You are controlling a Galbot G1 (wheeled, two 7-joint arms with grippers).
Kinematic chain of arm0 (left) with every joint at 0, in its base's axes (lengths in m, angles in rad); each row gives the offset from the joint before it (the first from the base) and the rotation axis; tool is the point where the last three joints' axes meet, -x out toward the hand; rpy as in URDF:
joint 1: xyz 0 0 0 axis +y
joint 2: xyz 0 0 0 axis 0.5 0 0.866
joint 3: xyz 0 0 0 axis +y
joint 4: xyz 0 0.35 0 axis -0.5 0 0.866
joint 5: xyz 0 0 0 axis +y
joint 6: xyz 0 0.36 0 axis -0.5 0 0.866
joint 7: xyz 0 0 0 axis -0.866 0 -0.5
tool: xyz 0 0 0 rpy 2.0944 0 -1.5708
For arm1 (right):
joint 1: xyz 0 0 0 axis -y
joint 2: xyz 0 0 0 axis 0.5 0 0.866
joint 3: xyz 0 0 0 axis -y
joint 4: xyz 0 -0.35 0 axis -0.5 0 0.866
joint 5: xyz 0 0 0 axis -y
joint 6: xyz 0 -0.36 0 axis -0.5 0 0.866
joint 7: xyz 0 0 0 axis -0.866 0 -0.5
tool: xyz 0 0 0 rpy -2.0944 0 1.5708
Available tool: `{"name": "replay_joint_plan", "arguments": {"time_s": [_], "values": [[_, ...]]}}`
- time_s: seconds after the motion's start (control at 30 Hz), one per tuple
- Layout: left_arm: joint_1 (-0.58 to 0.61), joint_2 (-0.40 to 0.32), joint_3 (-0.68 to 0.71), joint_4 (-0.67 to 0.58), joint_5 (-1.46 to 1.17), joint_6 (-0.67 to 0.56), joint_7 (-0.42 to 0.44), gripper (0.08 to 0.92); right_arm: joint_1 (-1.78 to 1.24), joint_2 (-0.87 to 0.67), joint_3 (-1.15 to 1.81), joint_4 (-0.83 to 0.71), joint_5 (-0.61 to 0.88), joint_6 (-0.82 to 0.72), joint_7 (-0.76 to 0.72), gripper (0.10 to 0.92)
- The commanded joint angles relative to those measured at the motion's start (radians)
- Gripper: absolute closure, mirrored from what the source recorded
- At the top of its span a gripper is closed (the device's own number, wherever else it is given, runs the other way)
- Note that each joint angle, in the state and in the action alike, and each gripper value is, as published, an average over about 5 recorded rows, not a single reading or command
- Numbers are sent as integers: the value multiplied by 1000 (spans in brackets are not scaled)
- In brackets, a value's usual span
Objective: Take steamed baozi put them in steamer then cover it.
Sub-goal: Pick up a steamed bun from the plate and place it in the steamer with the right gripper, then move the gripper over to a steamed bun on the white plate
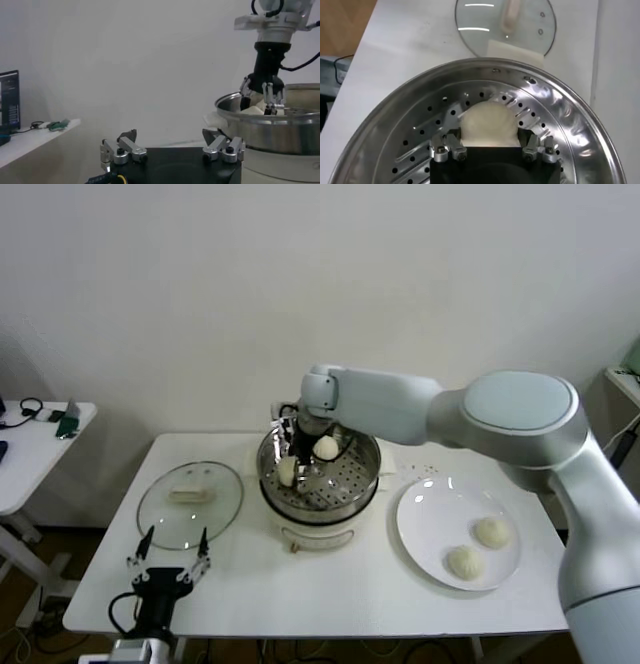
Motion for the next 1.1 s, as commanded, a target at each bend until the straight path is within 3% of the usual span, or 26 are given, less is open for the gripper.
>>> {"name": "replay_joint_plan", "arguments": {"time_s": [0.03, 0.27, 0.5, 0.83, 1.1], "values": [[0, 2, 1, 2, 0, -1, 1, 177, -25, 32, 0, -43, -19, 3, -4, 302], [1, 1, 0, 1, 1, 0, 1, 177, -18, 24, 5, -31, -18, -12, -10, 216], [8, 2, -6, -3, 0, -2, 0, 177, 69, -63, 3, 47, 7, -8, -54, 203], [2, 6, -5, -2, -2, 0, 0, 177, 323, -437, -57, 395, 37, 16, -101, 203], [-5, 15, 2, 2, -4, 5, 2, 177, 379, -736, -137, 620, -148, 26, -114, 203]]}}
